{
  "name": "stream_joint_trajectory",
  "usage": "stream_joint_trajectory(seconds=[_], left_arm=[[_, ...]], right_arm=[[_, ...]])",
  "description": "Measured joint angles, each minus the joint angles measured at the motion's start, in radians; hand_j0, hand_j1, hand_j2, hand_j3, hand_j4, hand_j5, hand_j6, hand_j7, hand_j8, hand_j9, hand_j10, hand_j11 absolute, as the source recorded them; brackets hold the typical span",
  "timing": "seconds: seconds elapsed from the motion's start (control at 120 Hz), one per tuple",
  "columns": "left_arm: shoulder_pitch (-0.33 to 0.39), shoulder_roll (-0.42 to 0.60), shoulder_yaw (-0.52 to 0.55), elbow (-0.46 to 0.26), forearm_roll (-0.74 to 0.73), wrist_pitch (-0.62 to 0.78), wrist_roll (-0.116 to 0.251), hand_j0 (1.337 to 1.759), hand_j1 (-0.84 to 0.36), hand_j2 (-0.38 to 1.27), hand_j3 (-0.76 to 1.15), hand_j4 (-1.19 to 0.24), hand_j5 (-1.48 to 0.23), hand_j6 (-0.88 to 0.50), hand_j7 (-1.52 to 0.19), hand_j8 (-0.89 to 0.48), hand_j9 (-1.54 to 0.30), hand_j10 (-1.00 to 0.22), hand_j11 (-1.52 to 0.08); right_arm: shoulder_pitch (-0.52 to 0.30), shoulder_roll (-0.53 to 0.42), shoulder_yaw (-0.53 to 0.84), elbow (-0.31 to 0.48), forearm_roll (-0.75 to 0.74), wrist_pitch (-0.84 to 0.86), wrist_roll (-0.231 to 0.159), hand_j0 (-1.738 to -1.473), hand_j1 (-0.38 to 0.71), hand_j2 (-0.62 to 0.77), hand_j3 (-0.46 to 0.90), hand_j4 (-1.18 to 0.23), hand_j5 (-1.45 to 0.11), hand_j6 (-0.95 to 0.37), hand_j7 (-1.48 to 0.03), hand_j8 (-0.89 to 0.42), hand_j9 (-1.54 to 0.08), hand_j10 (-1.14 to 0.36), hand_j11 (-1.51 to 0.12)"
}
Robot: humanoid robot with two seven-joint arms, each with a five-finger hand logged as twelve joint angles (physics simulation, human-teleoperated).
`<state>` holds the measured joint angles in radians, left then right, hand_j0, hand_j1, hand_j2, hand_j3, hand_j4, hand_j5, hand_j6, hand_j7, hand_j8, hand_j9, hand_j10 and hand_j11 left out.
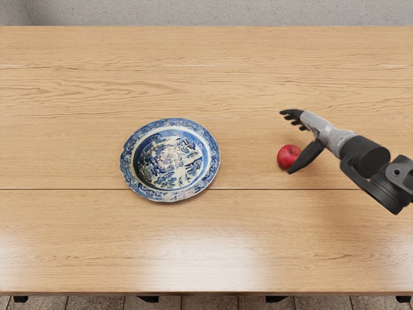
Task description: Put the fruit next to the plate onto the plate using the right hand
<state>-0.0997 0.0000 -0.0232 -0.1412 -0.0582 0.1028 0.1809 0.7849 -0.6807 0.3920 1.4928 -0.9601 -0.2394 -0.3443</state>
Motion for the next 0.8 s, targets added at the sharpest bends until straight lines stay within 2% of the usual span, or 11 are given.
stream_joint_trajectory(seconds=[0.242,0.467,0.683,0.8], left_arm=[[0.0,0.0,0.0,0.0,0.0,0.0,0.0,1.658,0.34,0.0,0.0,-0.01,-0.01,-0.01,-0.01,-0.01,-0.01,-0.01,-0.01],[0.0,0.0,0.0,0.0,0.0,0.0,0.0,1.658,0.34,0.0,0.0,-0.01,-0.01,-0.01,-0.01,-0.01,-0.01,-0.01,-0.01],[0.0,0.0,0.0,0.0,0.0,0.0,0.0,1.658,0.34,0.0,0.0,-0.01,-0.01,-0.01,-0.01,-0.01,-0.01,-0.01,-0.01],[0.0,0.0,0.0,0.0,0.0,0.0,0.0,1.658,0.34,0.0,0.0,-0.01,-0.01,-0.01,-0.01,-0.01,-0.01,-0.01,-0.01]], right_arm=[[-0.04,-0.028,-0.008,0.007,-0.02,-0.048,0.009,-1.658,-0.04,-0.05,0.0,-0.26,-0.34,-0.27,-0.34,-0.26,-0.34,-0.26,-0.34],[-0.088,-0.027,-0.008,0.026,-0.052,-0.11,0.012,-1.658,0.0,-0.06,0.0,-0.3,-0.39,-0.3,-0.39,-0.3,-0.39,-0.3,-0.39],[-0.085,0.011,-0.009,0.027,-0.055,-0.128,0.007,-1.658,0.03,-0.06,0.0,-0.32,-0.42,-0.32,-0.42,-0.32,-0.42,-0.32,-0.42],[-0.083,0.021,-0.009,0.027,-0.055,-0.13,0.005,-1.658,0.08,-0.07,0.0,-0.36,-0.47,-0.37,-0.47,-0.36,-0.47,-0.36,-0.47]])
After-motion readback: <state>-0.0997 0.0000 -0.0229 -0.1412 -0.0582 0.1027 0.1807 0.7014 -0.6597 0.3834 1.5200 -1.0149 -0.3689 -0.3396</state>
